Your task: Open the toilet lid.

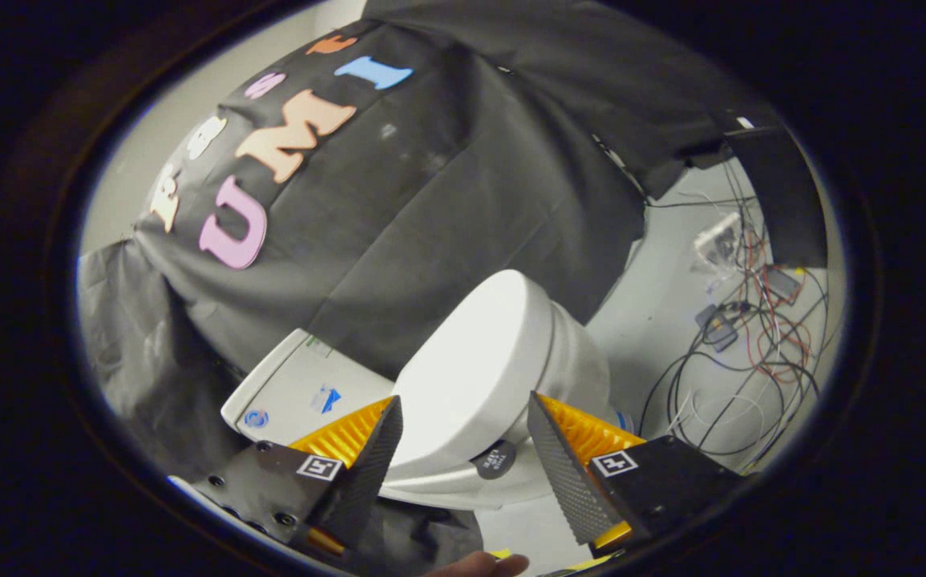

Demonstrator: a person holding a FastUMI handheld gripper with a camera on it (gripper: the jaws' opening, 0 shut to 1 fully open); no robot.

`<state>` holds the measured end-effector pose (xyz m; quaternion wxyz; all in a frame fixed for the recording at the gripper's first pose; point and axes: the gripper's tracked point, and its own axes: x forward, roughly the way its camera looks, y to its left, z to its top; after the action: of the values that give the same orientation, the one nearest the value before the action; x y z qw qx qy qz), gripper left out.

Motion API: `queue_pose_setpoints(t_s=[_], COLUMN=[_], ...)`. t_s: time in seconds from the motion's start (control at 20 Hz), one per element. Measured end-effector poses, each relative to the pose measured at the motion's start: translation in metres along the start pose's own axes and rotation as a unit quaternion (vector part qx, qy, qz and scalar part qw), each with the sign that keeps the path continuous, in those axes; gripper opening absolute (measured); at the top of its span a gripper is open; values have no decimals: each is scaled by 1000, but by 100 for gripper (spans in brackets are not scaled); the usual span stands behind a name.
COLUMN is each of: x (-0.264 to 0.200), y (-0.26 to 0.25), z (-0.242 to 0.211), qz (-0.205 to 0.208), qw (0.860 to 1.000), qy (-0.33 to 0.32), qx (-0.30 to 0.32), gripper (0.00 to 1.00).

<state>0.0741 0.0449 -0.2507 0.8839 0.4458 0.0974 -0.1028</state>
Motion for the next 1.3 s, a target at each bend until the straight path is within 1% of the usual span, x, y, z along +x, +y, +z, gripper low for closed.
queue_pose_setpoints(t_s=[0.25, 0.45, 0.5, 0.6, 0.65, 0.7, 0.75, 0.8, 0.9, 0.95, 1.0, 1.1, 1.15, 1.2, 1.25, 1.3], x=[6, 17, 21, 30, 32, 36, 38, 37, 44, 42, 44, 45, 44, 47, 48, 55], y=[-17, -33, -36, -32, -26, -23, -27, -32, -35, -36, -33, -25, -26, -26, -25, -14], z=[-27, -38, -44, -56, -59, -63, -71, -68, -66, -75, -76, -96, -93, -89, -87, -83], qz=[-8, -23, -27, -11, 4, 10, 11, 13, 11, 12, 14, 18, 14, 13, 14, 40], qw=[997, 990, 987, 984, 982, 980, 980, 979, 970, 967, 967, 973, 974, 974, 974, 972], qy=[42, 52, 65, 76, 75, 75, 76, 57, 42, 50, 57, 91, 91, 94, 92, 79], qx=[71, 129, 143, 162, 175, 183, 185, 195, 239, 250, 247, 213, 206, 208, 204, 220], gripper=[97, 95, 91, 83, 83, 84, 84, 84, 83, 75, 66, 49, 40, 40, 30, 21])
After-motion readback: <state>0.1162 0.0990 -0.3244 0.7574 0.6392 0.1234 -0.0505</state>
